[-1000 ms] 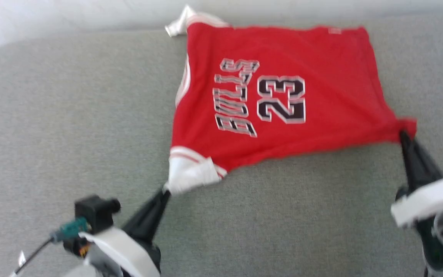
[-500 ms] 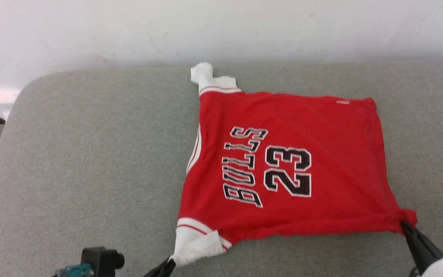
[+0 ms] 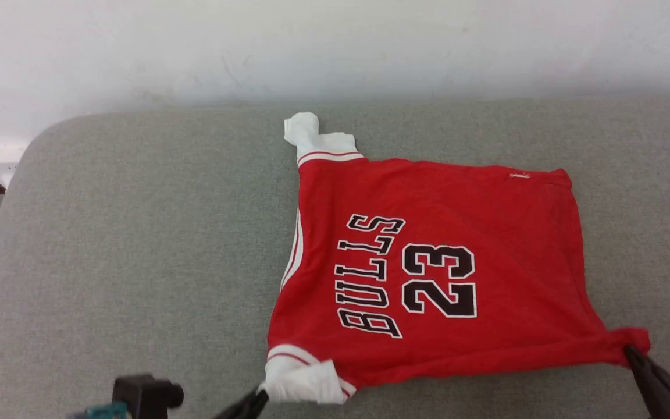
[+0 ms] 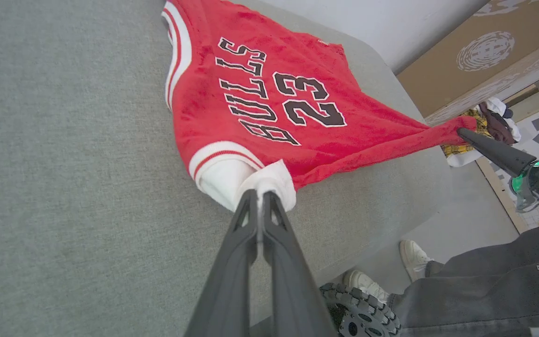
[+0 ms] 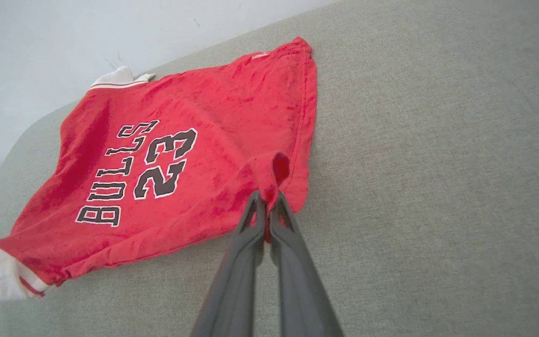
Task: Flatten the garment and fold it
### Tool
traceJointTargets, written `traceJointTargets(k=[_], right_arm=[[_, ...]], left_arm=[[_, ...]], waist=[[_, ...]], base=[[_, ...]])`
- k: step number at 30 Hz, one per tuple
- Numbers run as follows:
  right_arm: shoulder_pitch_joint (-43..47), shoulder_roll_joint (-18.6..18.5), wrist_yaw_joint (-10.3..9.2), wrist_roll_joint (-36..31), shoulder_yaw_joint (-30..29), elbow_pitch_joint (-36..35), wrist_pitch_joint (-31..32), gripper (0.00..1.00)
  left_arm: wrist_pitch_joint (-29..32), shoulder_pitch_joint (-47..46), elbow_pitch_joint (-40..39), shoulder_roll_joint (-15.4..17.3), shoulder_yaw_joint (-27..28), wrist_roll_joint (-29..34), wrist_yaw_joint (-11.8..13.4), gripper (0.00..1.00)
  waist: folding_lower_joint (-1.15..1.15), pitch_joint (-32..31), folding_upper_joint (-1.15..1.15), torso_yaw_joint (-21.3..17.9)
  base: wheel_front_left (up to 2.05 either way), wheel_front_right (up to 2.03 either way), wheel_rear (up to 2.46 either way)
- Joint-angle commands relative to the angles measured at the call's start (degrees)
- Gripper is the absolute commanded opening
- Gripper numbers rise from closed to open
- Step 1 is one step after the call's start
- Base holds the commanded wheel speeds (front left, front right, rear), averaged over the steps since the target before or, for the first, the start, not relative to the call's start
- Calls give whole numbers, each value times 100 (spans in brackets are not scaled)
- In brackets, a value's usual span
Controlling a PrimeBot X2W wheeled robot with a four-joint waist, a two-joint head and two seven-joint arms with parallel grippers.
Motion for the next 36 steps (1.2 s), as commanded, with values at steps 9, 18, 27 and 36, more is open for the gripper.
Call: traceJointTargets(k=[9, 18, 27, 36], right_arm=[[-1270, -274, -4, -337, 178, 209, -204, 0], [-2636, -587, -4, -694, 382, 835, -358, 0], [-3328, -710, -4, -887, 649, 1801, -439, 0], [-3395, -856, -4, -911, 839, 2328, -94, 0]], left_arm=[[128, -1288, 366, -18, 269, 579, -396, 0], [55, -2458, 1005, -303, 488, 1005, -800, 0], [-86, -3202, 2166, -876, 321, 1282, -1237, 0], [344, -3453, 3209, -1152, -96, 1318, -1568, 0]], waist=[[0, 786, 0, -144], [0, 1529, 0, -198], [0, 1940, 0, -147], [0, 2030, 0, -179]], base=[[0, 0, 0], [0, 0, 0], [0, 0, 0], [0, 0, 0]])
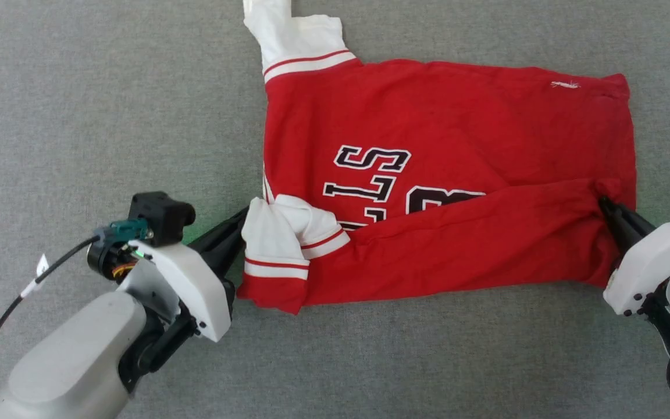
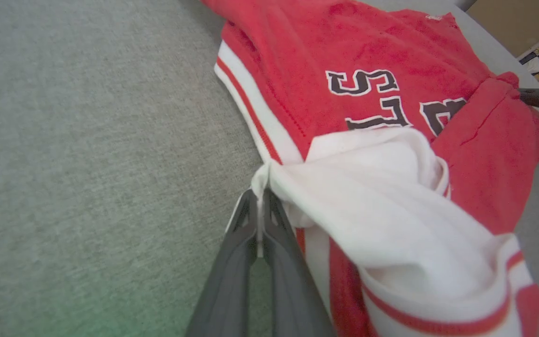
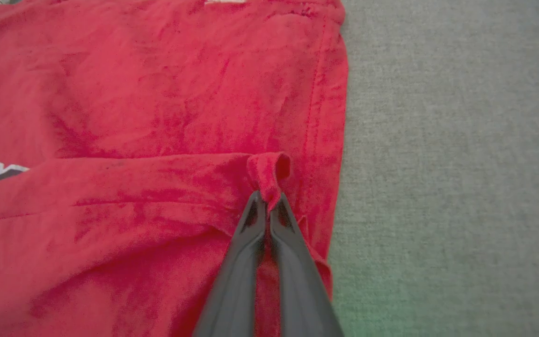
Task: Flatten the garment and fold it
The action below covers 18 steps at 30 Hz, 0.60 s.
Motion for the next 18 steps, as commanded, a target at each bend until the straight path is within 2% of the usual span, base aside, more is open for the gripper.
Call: traceJointTargets(k=[1, 5, 7, 8, 9, 12, 13, 14, 15, 16, 18], right_arm=[[-58, -23, -4, 16, 29, 68, 121, 0], [-45, -15, -4, 60, 9, 106, 290, 0], [-35, 6, -4, 75, -4, 129, 362, 47], [-34, 19, -4, 80, -13, 137, 377, 81], [-33, 35, -4, 86, -22, 151, 392, 100], [-61, 83, -4, 116, -50, 164, 312, 100], [-61, 83, -4, 116, -50, 164, 312, 100], [-62, 91, -4, 118, -51, 177, 295, 100], [-64, 100, -4, 130, -48, 173, 258, 100], [-65, 102, -4, 142, -46, 162, 209, 100], [-49, 92, -4, 159, -47, 124, 123, 100]], left_arm=[[92, -85, 77, -65, -53, -15, -65, 0], [202, -69, 135, -124, -69, -139, -63, 0], [205, -65, 156, -140, -60, -166, -46, 0], [193, -63, 171, -153, -46, -183, -31, 8], [182, -63, 185, -165, -36, -196, -24, 20], [49, -52, 242, -227, 38, -242, 11, 51], [49, -52, 242, -227, 38, -242, 11, 51], [8, -47, 263, -244, 51, -245, 16, 76], [-57, -33, 283, -273, 79, -262, 25, 92], [-108, -11, 302, -299, 99, -282, 35, 100], [-265, 42, 309, -346, 157, -303, 68, 100]], waist=[[0, -4, 0, -11], [0, -23, 0, -16], [0, -34, 0, -18], [0, -41, 0, -18], [0, -50, 0, -17], [0, -100, 0, -13], [0, -100, 0, -13], [0, -124, 0, -11], [0, -156, 0, -8], [0, -195, 0, -7], [0, -288, 0, 4]], base=[[0, 0, 0], [0, 0, 0], [0, 0, 0], [0, 0, 0], [0, 0, 0], [0, 0, 0], [0, 0, 0], [0, 0, 0], [0, 0, 0], [0, 0, 0], [0, 0, 0]])
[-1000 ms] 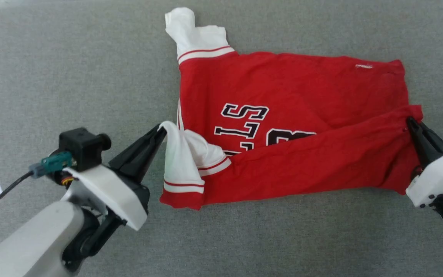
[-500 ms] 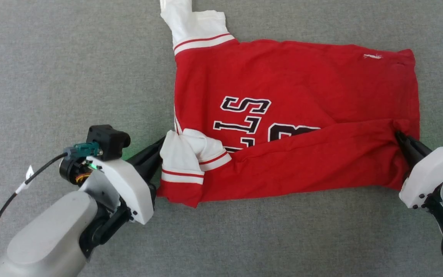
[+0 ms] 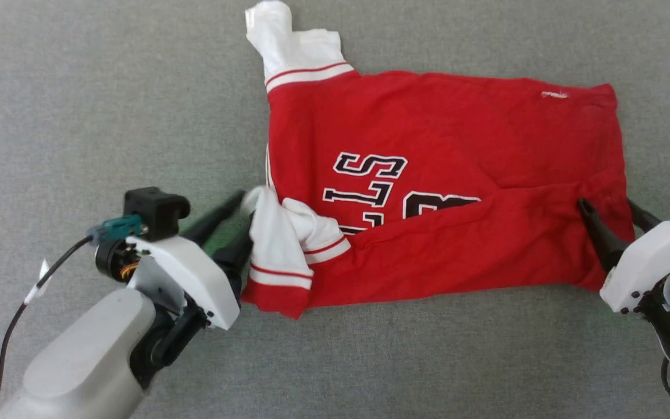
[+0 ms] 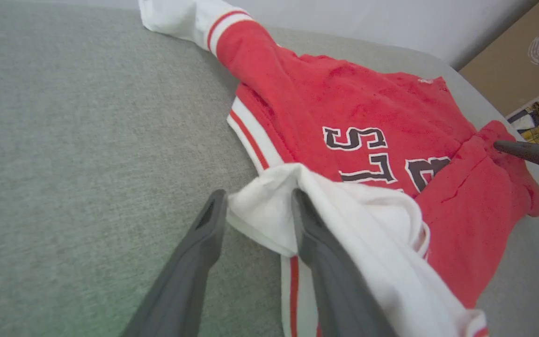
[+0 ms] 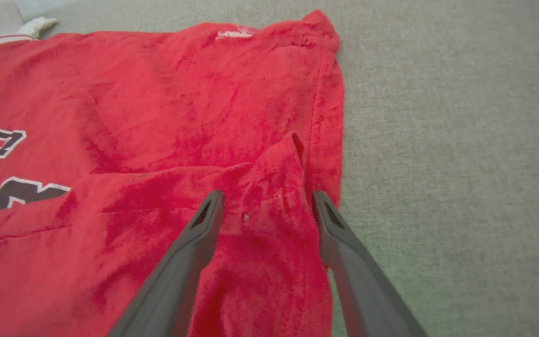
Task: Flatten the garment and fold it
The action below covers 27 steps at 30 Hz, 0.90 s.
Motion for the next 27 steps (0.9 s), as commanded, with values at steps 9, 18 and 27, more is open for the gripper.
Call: traceJointTargets(k=[9, 18, 27], right_arm=[[476, 253, -4, 168, -283, -737, -493, 100], [1352, 739, -4, -238, -973, -1552, -1690, 100], [2225, 793, -4, -404, -765, -1187, -3079, 100]], left_arm=[[-998, 1003, -472, 76, 609, -250, 555, 100], [-1230, 2283, -1899, -476, 2131, 1015, 1540, 100], [-1232, 3755, -2438, -1862, 3007, 2926, 1144, 100]], waist=[[0, -722, 0, 74], [0, -1197, 0, 214], [0, -1475, 0, 146]], base=[[0, 0, 0], [0, 0, 0], [0, 0, 0]])
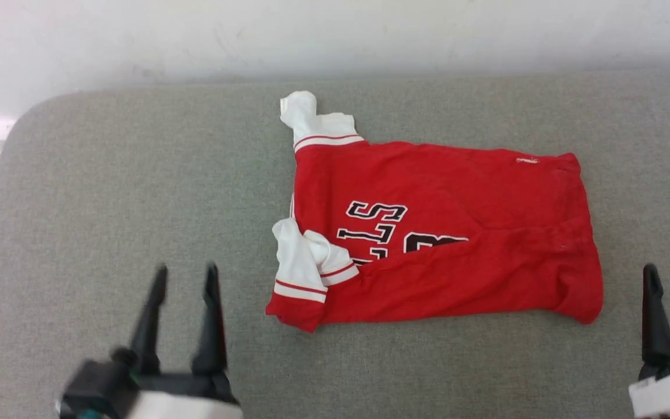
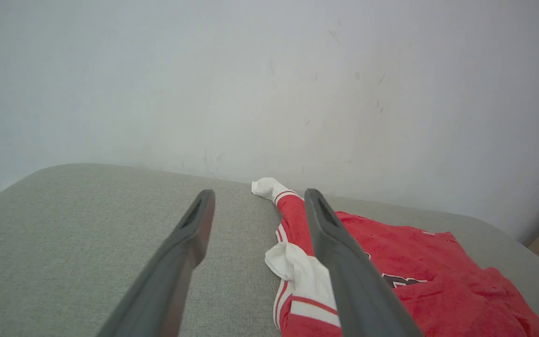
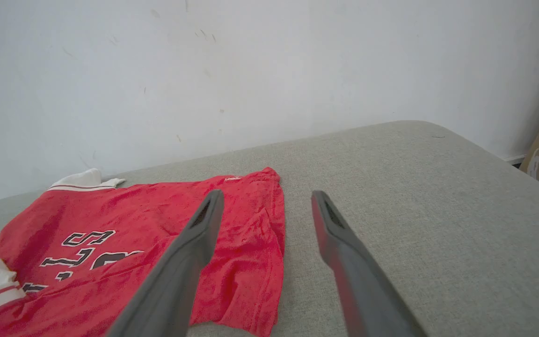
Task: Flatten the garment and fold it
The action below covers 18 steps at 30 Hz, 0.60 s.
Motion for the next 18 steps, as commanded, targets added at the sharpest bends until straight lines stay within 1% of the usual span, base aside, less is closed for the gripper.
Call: traceJointTargets(k=[1, 5, 8, 12, 15, 18], right_arm=[[83, 13, -4, 5, 20, 57, -125, 100], [215, 14, -4, 27, 61, 302, -402, 100], [233, 14, -4, 3, 61, 385, -464, 100], [197, 14, -4, -76, 47, 389, -449, 100], [168, 14, -4, -96, 55, 379, -427, 100], [154, 14, -4, -100, 68, 395, -387, 100]], left_arm=[[-25, 156, 78, -109, 31, 147, -90, 100], [-25, 445, 377, -494, 153, 432, -378, 100], [-25, 453, 558, -620, 285, 519, -599, 100], [89, 268, 908, -527, 217, 462, -863, 100], [561, -50, 981, -419, 113, 305, -1075, 100], [1235, -395, 1074, -297, -32, 118, -1282, 100]], waist=[[1, -75, 0, -22], [1, -137, 0, -7], [1, -169, 0, 21], [1, -172, 0, 70], [1, -141, 0, 111], [1, -98, 0, 149]], base=[[0, 0, 0], [0, 0, 0], [0, 0, 0], [0, 0, 0], [0, 0, 0], [0, 0, 0]])
